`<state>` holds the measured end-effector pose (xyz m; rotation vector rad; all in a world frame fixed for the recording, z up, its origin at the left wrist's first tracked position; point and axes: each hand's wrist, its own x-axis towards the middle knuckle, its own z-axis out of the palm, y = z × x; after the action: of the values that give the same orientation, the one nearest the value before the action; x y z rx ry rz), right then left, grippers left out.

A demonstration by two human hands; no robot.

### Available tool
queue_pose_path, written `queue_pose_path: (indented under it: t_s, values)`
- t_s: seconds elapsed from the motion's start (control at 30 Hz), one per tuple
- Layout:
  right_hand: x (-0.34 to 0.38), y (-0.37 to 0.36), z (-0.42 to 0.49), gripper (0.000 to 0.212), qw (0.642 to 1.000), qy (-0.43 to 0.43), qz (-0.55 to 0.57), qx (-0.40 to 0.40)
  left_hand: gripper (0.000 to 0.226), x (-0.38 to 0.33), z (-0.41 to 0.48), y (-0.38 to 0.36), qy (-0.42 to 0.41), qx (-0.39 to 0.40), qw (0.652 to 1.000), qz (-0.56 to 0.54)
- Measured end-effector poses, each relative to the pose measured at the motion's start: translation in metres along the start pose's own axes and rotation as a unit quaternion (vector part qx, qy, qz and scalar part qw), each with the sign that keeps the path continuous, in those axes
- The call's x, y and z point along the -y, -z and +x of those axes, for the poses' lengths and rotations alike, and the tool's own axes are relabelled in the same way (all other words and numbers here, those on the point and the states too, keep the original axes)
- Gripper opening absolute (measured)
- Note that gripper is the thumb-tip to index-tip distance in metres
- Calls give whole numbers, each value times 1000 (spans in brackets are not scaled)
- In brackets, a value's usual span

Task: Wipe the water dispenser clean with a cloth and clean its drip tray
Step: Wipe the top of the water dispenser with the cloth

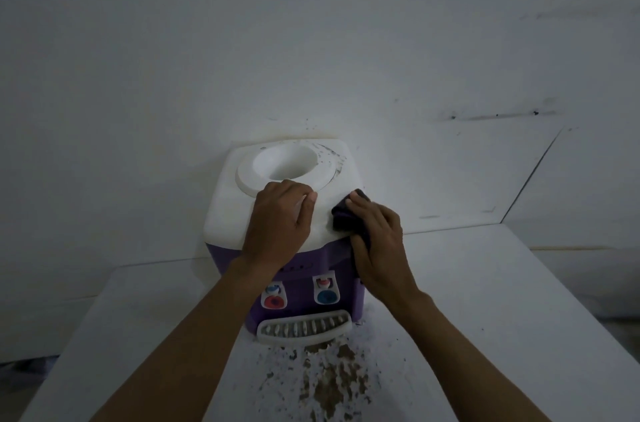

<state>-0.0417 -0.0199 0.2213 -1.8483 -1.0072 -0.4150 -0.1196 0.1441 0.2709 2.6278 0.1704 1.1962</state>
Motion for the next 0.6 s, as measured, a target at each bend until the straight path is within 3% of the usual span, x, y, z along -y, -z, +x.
queue_pose_path:
  t_s: [0.1, 0.23, 0.33, 0.47, 0.6]
  values:
    - [-3, 10, 24, 45, 998, -27, 38, 32, 21, 0, 0, -3, -5, -5, 1000, -1]
    - [-4, 21, 55, 36, 981, -158, 99, 52, 21, 0, 0, -4, 6, 3, 1000, -17]
    - [-4, 17, 42, 34, 970, -210, 122, 19, 19, 1, 3, -2, 11, 4, 1000, -26]
    - [-2, 12, 12, 40, 991, -92, 101, -9, 17, 2, 6, -3, 25, -14, 999, -36]
    - [-1, 13, 22, 47, 997, 33, -24, 61, 22, 0, 6, -6, 33, -34, 998, -32]
